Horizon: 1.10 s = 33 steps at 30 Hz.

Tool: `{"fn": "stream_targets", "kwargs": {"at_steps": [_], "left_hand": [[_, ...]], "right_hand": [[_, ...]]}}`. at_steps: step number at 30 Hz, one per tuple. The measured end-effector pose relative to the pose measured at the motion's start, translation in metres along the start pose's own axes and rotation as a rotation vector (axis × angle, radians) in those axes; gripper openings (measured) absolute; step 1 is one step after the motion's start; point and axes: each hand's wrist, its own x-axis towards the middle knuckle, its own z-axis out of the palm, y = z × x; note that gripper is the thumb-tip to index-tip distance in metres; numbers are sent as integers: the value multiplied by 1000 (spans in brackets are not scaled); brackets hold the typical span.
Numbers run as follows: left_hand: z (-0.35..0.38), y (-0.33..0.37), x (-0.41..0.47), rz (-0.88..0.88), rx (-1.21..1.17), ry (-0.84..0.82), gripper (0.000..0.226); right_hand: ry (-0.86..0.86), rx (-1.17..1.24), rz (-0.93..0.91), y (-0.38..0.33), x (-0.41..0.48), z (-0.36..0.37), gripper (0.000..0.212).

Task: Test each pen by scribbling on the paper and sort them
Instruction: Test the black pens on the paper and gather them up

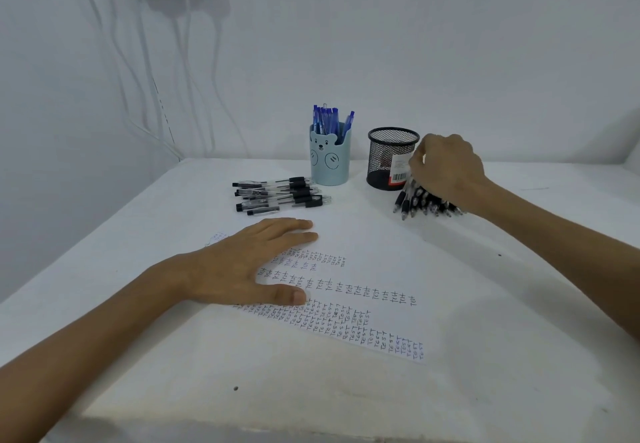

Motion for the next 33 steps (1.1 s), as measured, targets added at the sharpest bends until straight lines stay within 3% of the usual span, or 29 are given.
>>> {"fn": "stream_targets", "kwargs": {"at_steps": [4, 10, 18, 27, 33], "left_hand": [[1, 0, -1, 0, -10, 6, 91], [0, 0, -3, -26, -52, 32, 77], [0, -11, -2, -48, -131, 181, 49], [0, -19, 1, 12, -117, 276, 36], [-1, -15, 2, 102, -101, 364, 20]], "right_hand": [[62, -84, -194, -32, -27, -9, 26], [-76, 142, -641, -77, -45, 19, 17], [-164, 115, -802, -94, -42, 54, 29], [-202, 180, -866, -94, -44, 54, 20], [-137, -27, -942, -96, -47, 51, 19]]}}
